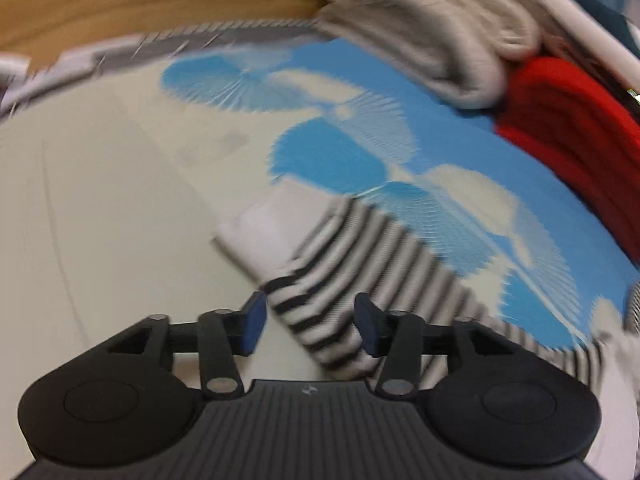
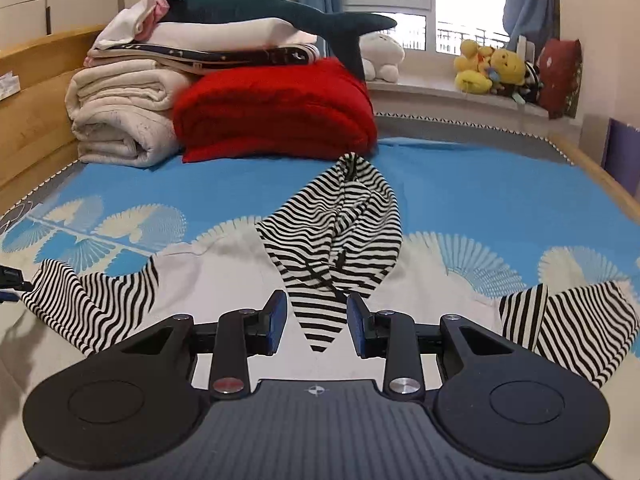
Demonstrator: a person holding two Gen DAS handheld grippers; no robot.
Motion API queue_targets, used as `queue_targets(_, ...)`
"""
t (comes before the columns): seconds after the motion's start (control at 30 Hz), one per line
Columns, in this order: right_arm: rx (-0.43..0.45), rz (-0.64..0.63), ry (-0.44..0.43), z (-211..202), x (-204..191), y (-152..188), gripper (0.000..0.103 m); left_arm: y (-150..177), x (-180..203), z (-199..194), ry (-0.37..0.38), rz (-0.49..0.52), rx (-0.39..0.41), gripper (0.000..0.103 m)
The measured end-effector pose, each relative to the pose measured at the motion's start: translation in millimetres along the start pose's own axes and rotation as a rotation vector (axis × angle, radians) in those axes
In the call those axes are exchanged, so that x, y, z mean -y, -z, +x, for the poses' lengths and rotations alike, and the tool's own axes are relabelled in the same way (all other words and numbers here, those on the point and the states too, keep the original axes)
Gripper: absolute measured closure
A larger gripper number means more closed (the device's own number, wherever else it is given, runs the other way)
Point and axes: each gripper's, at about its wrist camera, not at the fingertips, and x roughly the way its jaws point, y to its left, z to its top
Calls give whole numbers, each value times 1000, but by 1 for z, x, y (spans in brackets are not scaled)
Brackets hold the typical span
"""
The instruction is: Fold small clothes
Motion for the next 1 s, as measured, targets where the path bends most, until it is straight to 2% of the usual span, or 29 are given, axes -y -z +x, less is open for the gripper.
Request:
queue_targets(0.07,-23,12,9,7,3,2,69,2,-12,10,13,-73,-37,49)
queue_targets(0.1,-36,22,16,11,5,3,69,2,-12,12,11,-80,-15,50)
queue_targets(0.13,-51,34,24,14,6,3,69,2,-7,11,2,-54,-2,58)
queue_targets(0.17,-63,42,30,17,8,4,69,1,-1,12,11,-18,-8,95)
queue_targets(0.2,-76,53,38,20,10,4,69,-1,5,11,16,7,-13,99)
queue_targets(0.27,-93,72,55,26,13,6,69,-3,21,-4,-17,43,41,99)
queue_targets(0.33,-111,97,79,29,18,7,69,-8,48,-34,23,94,117,99)
queue_targets(0.43,-138,158,114,32,29,8,68,0,109,-92,191,184,195,99)
queue_targets(0.47,-147,185,126,33,34,9,68,10,132,-111,267,216,195,99)
queue_targets(0.57,-170,298,160,32,55,9,68,58,203,-164,532,353,125,99)
queue_targets(0.6,-174,337,171,32,63,10,68,78,224,-180,621,407,84,98)
queue_targets(0.63,-177,378,185,31,72,10,68,101,245,-192,719,470,8,97)
queue_targets(0.7,-176,437,210,31,88,11,68,140,279,-202,864,597,-211,65)
queue_targets(0.73,-179,463,225,31,96,12,68,150,285,-205,870,617,-238,64)
queue_targets(0.77,-183,489,236,32,103,13,68,155,287,-207,848,620,-227,64)
queue_targets(0.87,-204,575,242,35,120,18,68,145,280,-194,741,555,-235,64)
queue_targets(0.9,-214,599,236,37,124,20,68,137,276,-187,686,521,-248,64)
queue_targets(1.0,-247,653,209,48,129,28,68,115,256,-159,457,444,-263,64)
